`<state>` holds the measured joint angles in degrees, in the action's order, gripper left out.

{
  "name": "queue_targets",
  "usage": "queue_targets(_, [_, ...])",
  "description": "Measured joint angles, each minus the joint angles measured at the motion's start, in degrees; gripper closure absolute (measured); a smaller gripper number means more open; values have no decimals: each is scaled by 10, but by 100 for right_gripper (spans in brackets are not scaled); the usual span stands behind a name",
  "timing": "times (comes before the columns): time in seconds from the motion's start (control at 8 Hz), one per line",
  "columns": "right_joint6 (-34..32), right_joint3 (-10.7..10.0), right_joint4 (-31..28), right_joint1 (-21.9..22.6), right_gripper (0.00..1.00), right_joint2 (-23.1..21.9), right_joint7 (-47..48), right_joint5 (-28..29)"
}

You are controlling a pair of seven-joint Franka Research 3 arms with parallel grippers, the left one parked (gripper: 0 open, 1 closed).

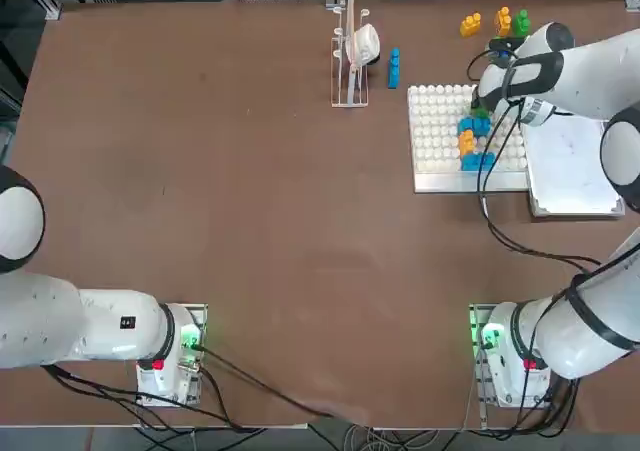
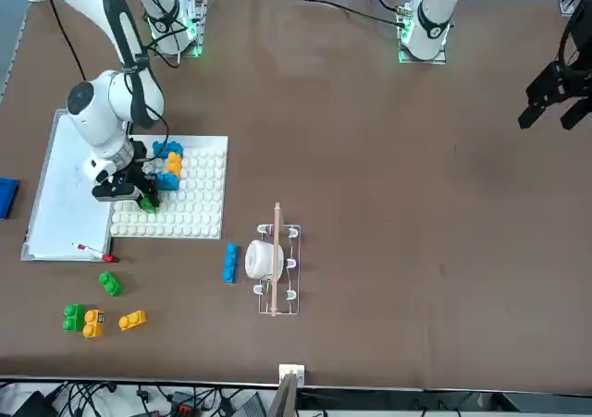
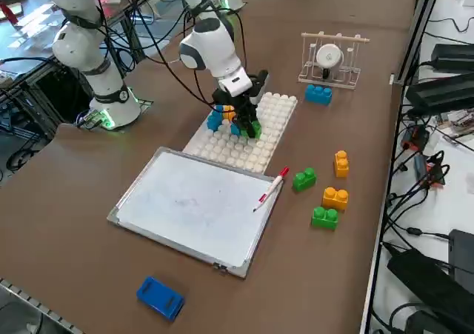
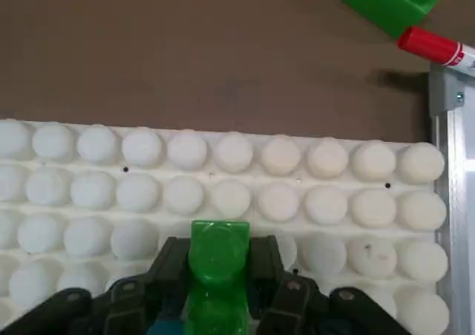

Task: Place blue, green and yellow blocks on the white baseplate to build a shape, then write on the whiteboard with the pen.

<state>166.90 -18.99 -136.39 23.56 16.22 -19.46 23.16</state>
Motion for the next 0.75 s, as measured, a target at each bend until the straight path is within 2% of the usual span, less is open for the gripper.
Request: queue_targets(0.75, [2,-3,-2,4,58,9,2,0])
